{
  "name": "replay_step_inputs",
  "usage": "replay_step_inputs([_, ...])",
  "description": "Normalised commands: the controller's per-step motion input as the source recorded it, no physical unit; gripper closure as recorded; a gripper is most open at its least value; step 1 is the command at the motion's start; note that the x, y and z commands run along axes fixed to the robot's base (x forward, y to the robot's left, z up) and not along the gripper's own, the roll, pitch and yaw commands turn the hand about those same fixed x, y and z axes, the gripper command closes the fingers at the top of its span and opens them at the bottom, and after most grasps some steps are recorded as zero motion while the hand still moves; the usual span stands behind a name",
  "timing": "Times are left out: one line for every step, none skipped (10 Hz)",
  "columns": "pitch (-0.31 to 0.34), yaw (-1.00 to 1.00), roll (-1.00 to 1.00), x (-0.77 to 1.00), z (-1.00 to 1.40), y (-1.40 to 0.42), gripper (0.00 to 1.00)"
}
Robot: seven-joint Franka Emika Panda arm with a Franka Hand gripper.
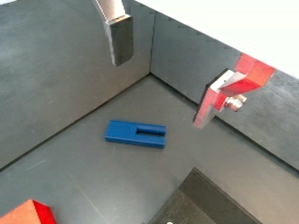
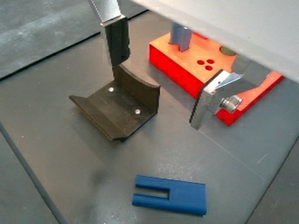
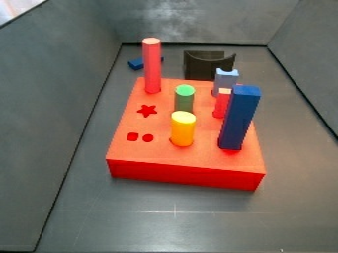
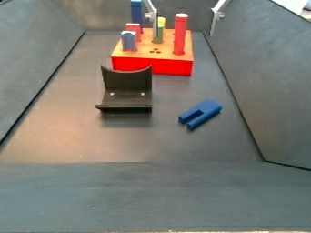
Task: Pick up the square-circle object. Move up. Place the square-circle object on the fixture. Regrasp the square-circle object. Rotate the square-circle object. Move to above the board. Insert the square-circle object.
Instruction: Pick up the square-circle object.
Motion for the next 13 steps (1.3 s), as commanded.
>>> replay_step_inputs([0.0, -1.0, 0.04, -0.01, -0.25, 0.0, 0.0])
replay_step_inputs([0.027, -1.0, 0.0, 0.0, -0.41, 0.0, 0.0])
replay_step_inputs([0.067, -1.0, -0.03, 0.0, -0.76, 0.0, 0.0])
replay_step_inputs([0.063, -1.0, -0.04, -0.01, -0.79, 0.0, 0.0])
replay_step_inputs([0.059, -1.0, -0.04, -0.02, -0.79, 0.0, 0.0])
replay_step_inputs([0.059, -1.0, -0.04, -0.02, -0.8, 0.0, 0.0])
replay_step_inputs([0.077, -1.0, -0.05, -0.03, -0.85, 0.0, 0.0])
replay_step_inputs([0.064, -0.97, -0.07, -0.07, -0.91, 0.0, 0.0])
replay_step_inputs([0.0, -0.95, -0.1, -0.09, -0.81, 0.0, 0.0])
replay_step_inputs([-0.069, -0.8, -0.26, -0.2, -0.64, 0.0, 0.0])
replay_step_inputs([-0.117, -0.65, -0.36, -0.37, -0.47, 0.0, 0.0])
replay_step_inputs([-0.063, -0.41, -0.41, -0.68, -0.39, 0.01, 0.0])
replay_step_inputs([-0.007, -0.28, -0.4, -0.81, -0.43, 0.12, 0.0])
